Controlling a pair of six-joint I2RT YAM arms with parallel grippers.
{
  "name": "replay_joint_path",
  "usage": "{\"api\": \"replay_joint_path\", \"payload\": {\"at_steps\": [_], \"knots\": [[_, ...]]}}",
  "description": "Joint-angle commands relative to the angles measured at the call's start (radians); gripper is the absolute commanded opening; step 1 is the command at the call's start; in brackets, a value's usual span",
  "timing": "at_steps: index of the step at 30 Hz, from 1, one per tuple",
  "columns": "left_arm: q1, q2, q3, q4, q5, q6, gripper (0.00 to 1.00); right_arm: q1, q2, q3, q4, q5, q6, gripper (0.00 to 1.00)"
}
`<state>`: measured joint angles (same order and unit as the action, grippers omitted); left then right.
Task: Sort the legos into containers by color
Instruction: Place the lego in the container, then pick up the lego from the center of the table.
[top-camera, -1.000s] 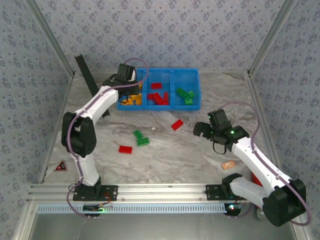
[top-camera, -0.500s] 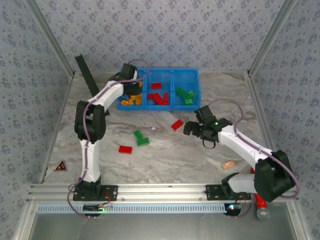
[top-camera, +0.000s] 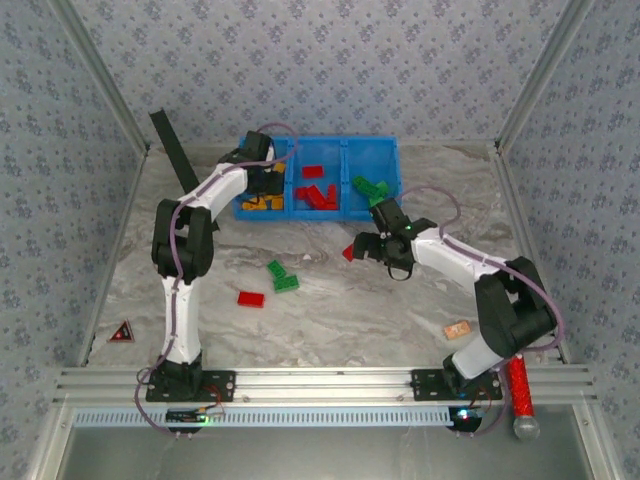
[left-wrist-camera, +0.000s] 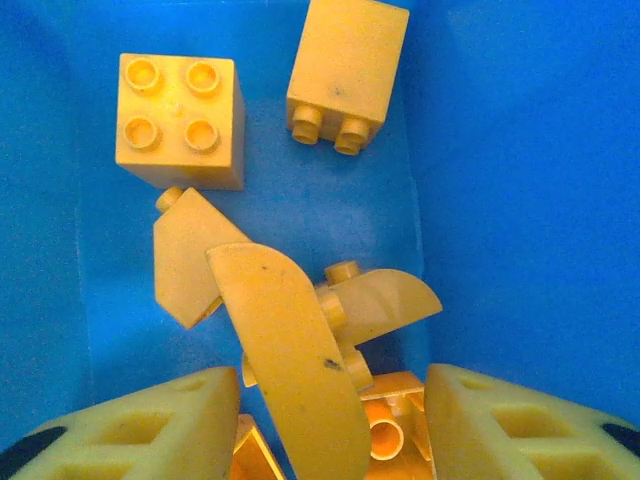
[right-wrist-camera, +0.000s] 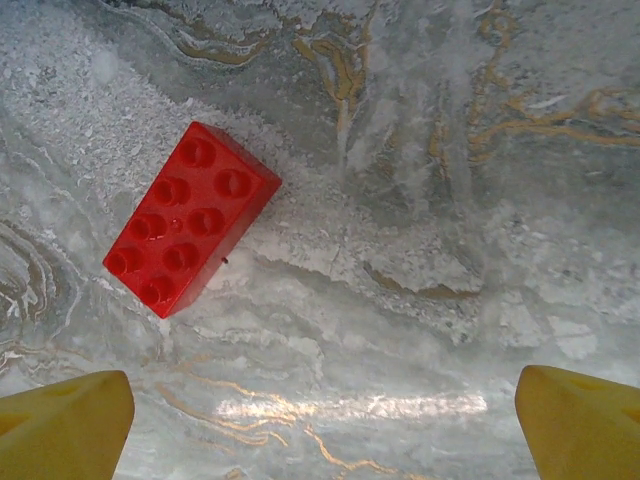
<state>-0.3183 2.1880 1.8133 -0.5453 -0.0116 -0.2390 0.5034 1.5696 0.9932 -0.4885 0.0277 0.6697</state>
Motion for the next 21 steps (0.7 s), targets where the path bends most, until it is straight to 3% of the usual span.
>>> {"api": "replay_joint_path", "payload": {"at_steps": [1,10,13,21], "knots": [[0.007,-0.080,-0.031,0.010,0.007,0.012,0.54,0.008,0.044,0.048,0.019,-0.019,0.020,0.99],[0.005,-0.268,-0.123,0.042,0.042,0.027,0.55,0.026,0.182,0.146,0.046,-0.022,0.074,0.97],[-0.004,-0.324,-0.137,0.025,0.088,0.047,0.58,0.035,0.230,0.185,0.030,0.002,0.083,0.97],[-0.023,-0.503,-0.221,0.034,0.083,0.055,0.60,0.073,0.348,0.293,-0.048,0.082,0.091,0.91]]}}
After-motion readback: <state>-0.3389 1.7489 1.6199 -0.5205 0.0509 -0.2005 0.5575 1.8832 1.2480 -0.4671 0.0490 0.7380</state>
